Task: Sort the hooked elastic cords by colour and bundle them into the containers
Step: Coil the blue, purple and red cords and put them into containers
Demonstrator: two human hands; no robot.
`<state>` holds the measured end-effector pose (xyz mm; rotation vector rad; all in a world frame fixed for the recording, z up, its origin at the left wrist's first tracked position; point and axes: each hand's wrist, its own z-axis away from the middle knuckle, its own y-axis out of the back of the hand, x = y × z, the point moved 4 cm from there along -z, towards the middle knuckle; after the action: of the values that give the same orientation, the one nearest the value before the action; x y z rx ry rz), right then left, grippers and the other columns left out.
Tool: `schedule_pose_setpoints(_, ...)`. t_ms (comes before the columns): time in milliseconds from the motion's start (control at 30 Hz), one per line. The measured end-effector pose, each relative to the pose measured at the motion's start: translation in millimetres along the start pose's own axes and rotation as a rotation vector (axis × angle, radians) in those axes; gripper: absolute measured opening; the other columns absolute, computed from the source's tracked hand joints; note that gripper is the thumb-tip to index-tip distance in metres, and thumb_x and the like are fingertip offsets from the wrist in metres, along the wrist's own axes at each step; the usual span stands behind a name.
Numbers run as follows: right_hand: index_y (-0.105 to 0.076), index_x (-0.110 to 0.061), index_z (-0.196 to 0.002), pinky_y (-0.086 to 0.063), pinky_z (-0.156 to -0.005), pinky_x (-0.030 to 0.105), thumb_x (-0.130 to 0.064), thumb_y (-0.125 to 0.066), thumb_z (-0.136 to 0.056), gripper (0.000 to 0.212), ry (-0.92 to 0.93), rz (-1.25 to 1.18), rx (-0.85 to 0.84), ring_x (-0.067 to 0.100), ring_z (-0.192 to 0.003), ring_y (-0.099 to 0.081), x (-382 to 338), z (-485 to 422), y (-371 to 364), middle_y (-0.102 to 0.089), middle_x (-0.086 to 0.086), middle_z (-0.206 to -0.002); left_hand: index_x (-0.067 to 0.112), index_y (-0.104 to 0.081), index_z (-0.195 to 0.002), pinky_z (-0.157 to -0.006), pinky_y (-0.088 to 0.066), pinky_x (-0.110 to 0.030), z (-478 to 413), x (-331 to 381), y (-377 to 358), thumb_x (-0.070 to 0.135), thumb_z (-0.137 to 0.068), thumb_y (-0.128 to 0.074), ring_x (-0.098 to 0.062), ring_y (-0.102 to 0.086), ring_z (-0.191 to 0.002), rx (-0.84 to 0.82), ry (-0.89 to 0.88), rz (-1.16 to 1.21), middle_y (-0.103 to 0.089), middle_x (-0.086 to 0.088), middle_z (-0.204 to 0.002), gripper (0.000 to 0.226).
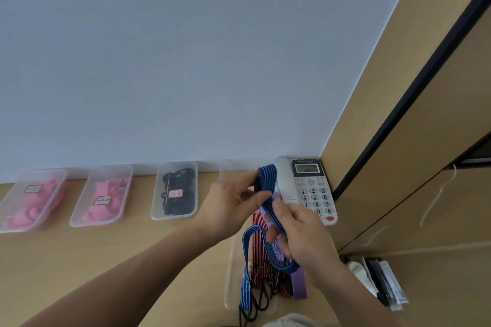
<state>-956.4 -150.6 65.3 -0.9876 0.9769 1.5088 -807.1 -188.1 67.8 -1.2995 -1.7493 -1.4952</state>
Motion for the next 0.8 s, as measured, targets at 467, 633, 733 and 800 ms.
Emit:
schedule_pose_setpoints(467,-0.053,0.014,-0.092,-0.02,-0.04,0.02,-0.053,-0.049,-0.087,0.068,0.151,-0.251,-0.078,0.009,-0.041,-0.026,-11,4,-7,-0.053,0.008,-0.065,0.015,-0.052,-0.139,-0.095,-0.052,-0.03,3,4,-2,0.016,-0.096,-0.05,-0.014,-0.057,-0.125,-0.006,-0.437,-0.324,-0.054,-0.006,-0.143,0.043)
schedule_pose_setpoints(633,-0.05,0.005,-0.089,-0.022,-0.04,0.018,-0.039,-0.052,-0.091,0.045,0.196,-0.298,-0.113,0.009,-0.045,-0.027,-6,6,-11,-0.048,0.008,-0.066,0.02,-0.04,-0.144,-0.104,-0.045,-0.026,5,16,-5,-0.001,-0.097,-0.044,-0.003,-0.061,-0.115,-0.149,0.178,0.377,-0.057,0.008,-0.134,0.051)
schedule_pose_setpoints(733,-0.051,-0.001,-0.085,-0.024,-0.041,0.018,-0.034,-0.05,-0.089,0.033,0.221,-0.283,-0.128,0.009,-0.046,-0.029,-3,8,-13,-0.052,0.002,-0.063,-0.005,-0.06,-0.111,-0.09,-0.049,-0.047,4,22,-8,0.016,-0.104,-0.04,-0.028,-0.062,-0.076,-0.232,0.34,0.628,-0.067,-0.009,-0.089,0.03)
schedule_pose_setpoints(800,-0.05,-0.001,-0.083,-0.021,-0.041,0.023,-0.033,-0.048,-0.091,0.032,0.258,-0.22,-0.128,0.011,-0.042,-0.029,-3,9,-13,-0.055,-0.001,-0.06,-0.012,-0.058,-0.099,-0.08,-0.049,-0.046,6,24,-9,0.028,-0.1,-0.046,-0.029,-0.056,-0.066,-0.333,0.368,0.655,-0.063,-0.013,-0.076,0.042)
